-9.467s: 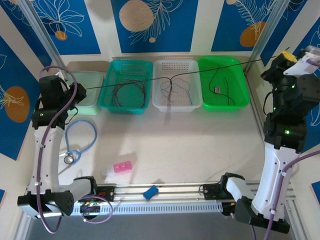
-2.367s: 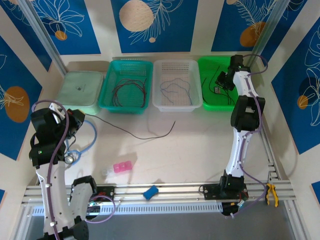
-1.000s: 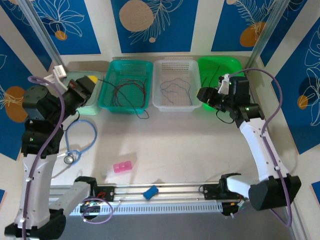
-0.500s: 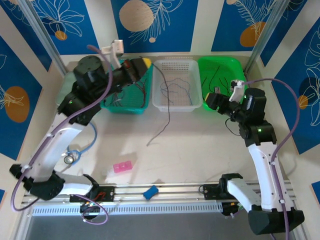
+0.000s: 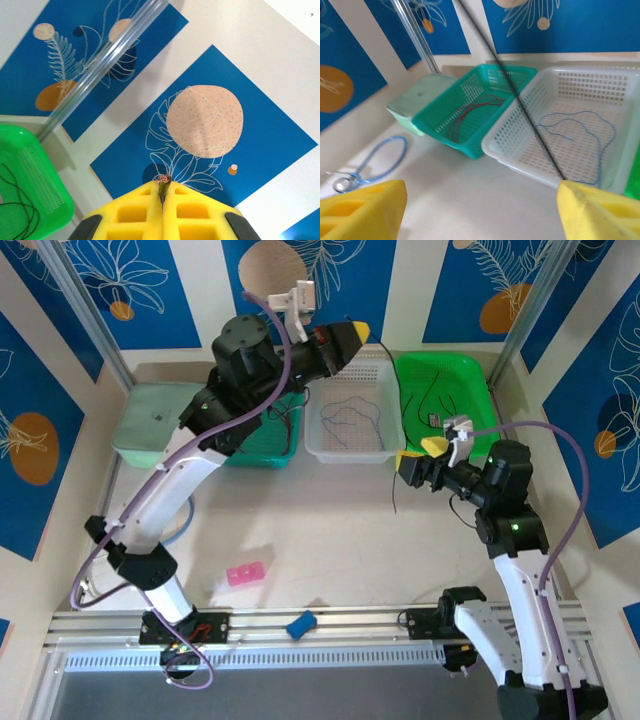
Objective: Untangle the cables
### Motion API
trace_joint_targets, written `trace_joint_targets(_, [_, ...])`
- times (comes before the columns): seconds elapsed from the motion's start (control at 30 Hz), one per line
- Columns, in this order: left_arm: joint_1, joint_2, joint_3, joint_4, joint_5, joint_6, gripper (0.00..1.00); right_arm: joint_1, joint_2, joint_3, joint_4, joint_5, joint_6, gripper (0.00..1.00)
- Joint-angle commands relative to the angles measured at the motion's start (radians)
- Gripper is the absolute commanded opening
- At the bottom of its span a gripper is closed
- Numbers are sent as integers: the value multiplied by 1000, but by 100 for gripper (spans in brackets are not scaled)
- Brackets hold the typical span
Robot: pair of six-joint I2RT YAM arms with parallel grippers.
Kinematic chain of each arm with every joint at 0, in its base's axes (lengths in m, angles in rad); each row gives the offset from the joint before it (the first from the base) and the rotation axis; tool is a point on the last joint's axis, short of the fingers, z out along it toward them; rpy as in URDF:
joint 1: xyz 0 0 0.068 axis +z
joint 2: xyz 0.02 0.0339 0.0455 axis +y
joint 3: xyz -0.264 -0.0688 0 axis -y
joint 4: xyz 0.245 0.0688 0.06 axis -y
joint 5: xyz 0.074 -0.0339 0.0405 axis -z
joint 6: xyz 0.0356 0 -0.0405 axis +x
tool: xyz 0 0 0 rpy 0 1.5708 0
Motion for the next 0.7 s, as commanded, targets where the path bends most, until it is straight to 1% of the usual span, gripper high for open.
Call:
trace_joint_targets(0.0, [-38,64,97,33,-8,2,0,38,61,-15,91,137,-176,83])
trace_joint_targets(0.1, [-76,111,162,5,-14,18,0,71,151,12,155,243,-285,86])
trace_joint_targets(0.17, [-94,125,177,-7,-20,26,0,61,207,32,220,335,-288,86])
trace_joint_targets(0.23, [-101,129,176,-14,-26,26,0,31,251,61,263,363,-278,86])
trace_joint_targets(0.37, [-102,126,177,-10,-44,34,0,-49,298,100,308,299,-210,83])
trace_joint_targets(0.43, [-102,121,179,-1,-65,45,0,-83,310,102,315,245,-203,80])
trace_joint_targets(0.5, [-102,120,191,8,-85,55,0,-102,313,97,318,236,-211,78])
trace_joint_targets(0.57, [-102,127,211,14,-87,59,0,-111,314,91,324,212,-218,74])
trace_joint_targets(0.67, [-102,141,242,9,-84,60,0,-126,319,82,333,188,-192,65])
